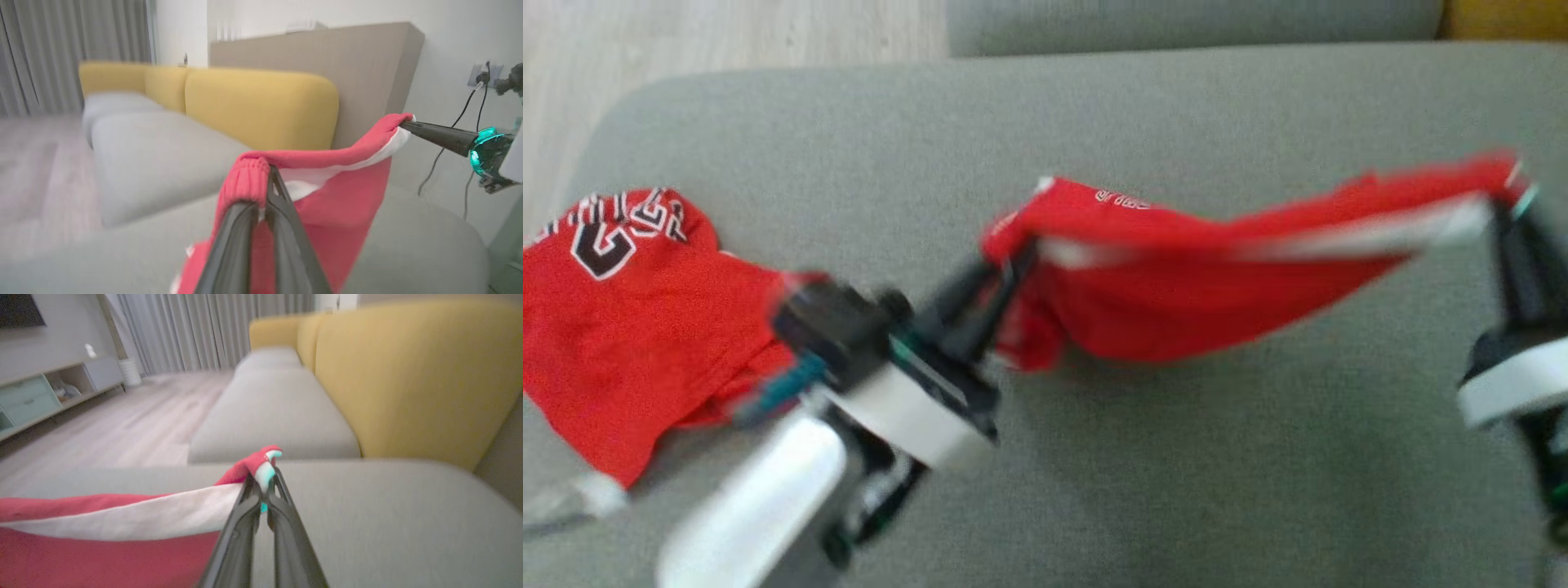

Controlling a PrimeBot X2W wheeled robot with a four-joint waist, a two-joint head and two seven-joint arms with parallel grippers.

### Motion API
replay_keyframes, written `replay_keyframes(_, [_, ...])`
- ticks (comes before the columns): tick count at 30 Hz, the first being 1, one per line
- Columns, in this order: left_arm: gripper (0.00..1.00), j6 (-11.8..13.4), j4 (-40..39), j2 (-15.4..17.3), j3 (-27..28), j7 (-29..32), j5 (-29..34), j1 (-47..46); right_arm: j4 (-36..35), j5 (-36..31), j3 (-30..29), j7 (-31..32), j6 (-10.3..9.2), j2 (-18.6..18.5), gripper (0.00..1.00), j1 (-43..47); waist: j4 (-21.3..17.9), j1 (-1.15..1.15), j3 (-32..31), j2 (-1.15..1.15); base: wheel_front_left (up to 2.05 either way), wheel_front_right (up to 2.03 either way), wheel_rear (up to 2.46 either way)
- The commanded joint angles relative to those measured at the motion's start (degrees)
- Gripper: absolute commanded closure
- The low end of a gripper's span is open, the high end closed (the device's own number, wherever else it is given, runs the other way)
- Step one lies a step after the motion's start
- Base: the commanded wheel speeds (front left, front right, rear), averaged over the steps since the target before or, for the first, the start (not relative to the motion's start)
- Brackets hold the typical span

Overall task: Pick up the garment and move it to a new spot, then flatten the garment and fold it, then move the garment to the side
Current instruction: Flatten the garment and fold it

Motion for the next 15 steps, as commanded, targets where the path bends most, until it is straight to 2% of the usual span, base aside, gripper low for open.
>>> replay_keyframes(1, [1.0,0.33,-2.96,1.69,3.28,0.09,0.77,-4.16,-3.34,-0.4,0.6,0.28,-0.04,-1.65,1.0,-3.18,0.29,0.0,-1.39,0.0,0.0,0.0,0.0])
replay_keyframes(8, [1.0,1.5,-13.74,5.52,10.13,4.14,4.32,-16.78,-15.91,-2.49,-2.01,1.48,-0.04,-6.27,1.0,-16.71,0.78,0.0,-4.68,0.0,0.0,0.0,0.0])
replay_keyframes(15, [1.0,1.11,-15.02,5.09,11.97,7.56,2.87,-23.6,-17.3,-1.41,-2.89,4.99,-0.04,-7.4,1.0,-24.7,0.83,0.0,-4.21,0.0,0.0,0.0,0.0])
